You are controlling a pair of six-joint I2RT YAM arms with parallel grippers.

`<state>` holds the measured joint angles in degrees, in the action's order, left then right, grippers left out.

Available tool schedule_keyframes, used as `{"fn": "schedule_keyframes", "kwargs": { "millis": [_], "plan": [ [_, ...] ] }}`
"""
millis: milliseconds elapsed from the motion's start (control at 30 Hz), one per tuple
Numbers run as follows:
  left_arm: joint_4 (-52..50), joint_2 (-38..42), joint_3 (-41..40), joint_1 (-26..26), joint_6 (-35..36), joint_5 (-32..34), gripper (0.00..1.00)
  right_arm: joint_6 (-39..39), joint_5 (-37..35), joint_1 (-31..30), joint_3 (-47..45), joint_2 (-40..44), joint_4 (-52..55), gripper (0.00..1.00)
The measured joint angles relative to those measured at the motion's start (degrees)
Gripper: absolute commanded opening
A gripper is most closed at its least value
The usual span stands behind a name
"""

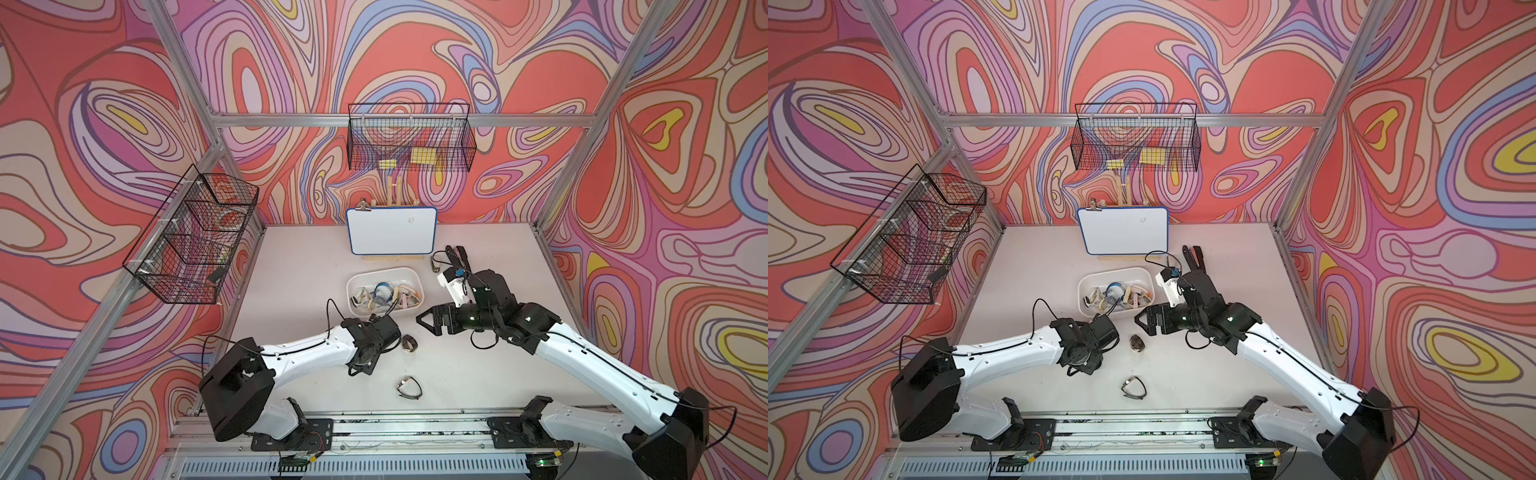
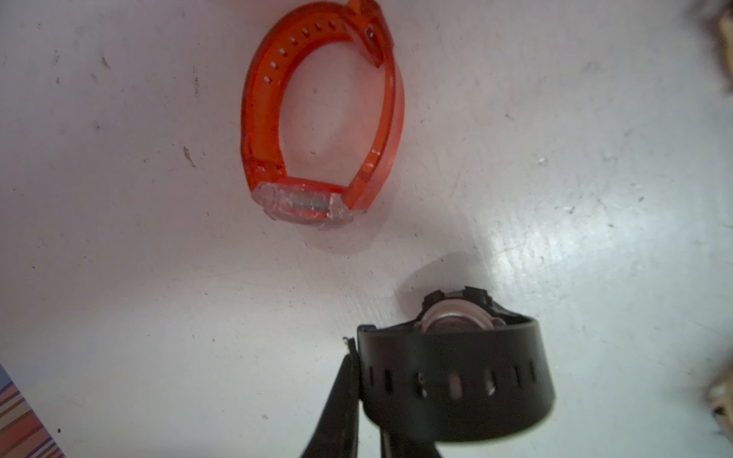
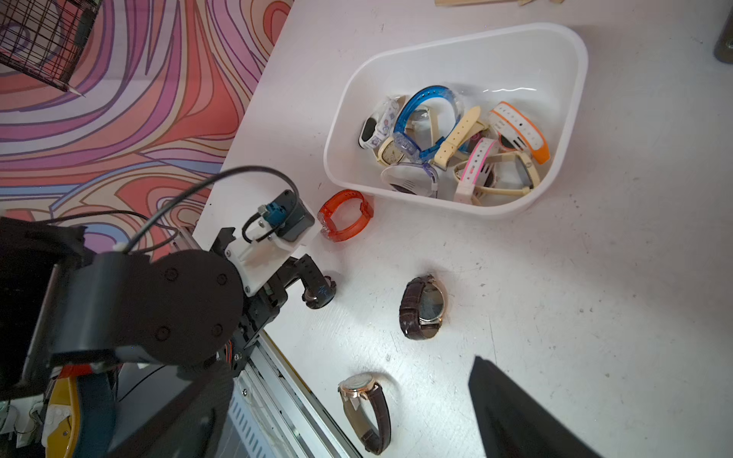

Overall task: Put the watch into the storage box
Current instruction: Pick up the watch at the center of the board, then place the watch in the storage box.

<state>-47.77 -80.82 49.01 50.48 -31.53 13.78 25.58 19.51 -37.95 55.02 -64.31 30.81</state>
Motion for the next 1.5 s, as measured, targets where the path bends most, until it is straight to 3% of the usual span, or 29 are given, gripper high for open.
{"fn": "schedule_keyframes", "kwargs": {
  "millis": [167, 367, 600, 900, 1500],
  "plan": [
    [-2.4, 5.8, 3.0, -4.1, 0.2, -5.9, 0.13, 0.0, 0.0, 0.0, 0.0, 0.0, 0.0, 0.98],
    [-8.9, 6.8, 15.7, -10.6, 3.3, -13.6, 0.13, 0.0, 0.1, 0.0, 0.0, -0.5, -0.4, 0.98],
    [-16.8, -6.3, 34.2, -16.0, 12.6, -15.1, 0.09, 0.0, 0.5, 0.0, -0.3, -0.6, -0.8, 0.98],
    [-21.2, -24.2, 46.0, -21.9, 21.6, -13.6, 0.07, 0.0, 0.9, 0.0, -1.8, -0.6, -0.9, 0.98],
    [-24.1, -36.5, 50.7, -26.2, 29.3, -12.0, 0.06, 0.0, 2.2, 0.0, -3.6, -1.2, -3.5, 0.98]
  ]
}}
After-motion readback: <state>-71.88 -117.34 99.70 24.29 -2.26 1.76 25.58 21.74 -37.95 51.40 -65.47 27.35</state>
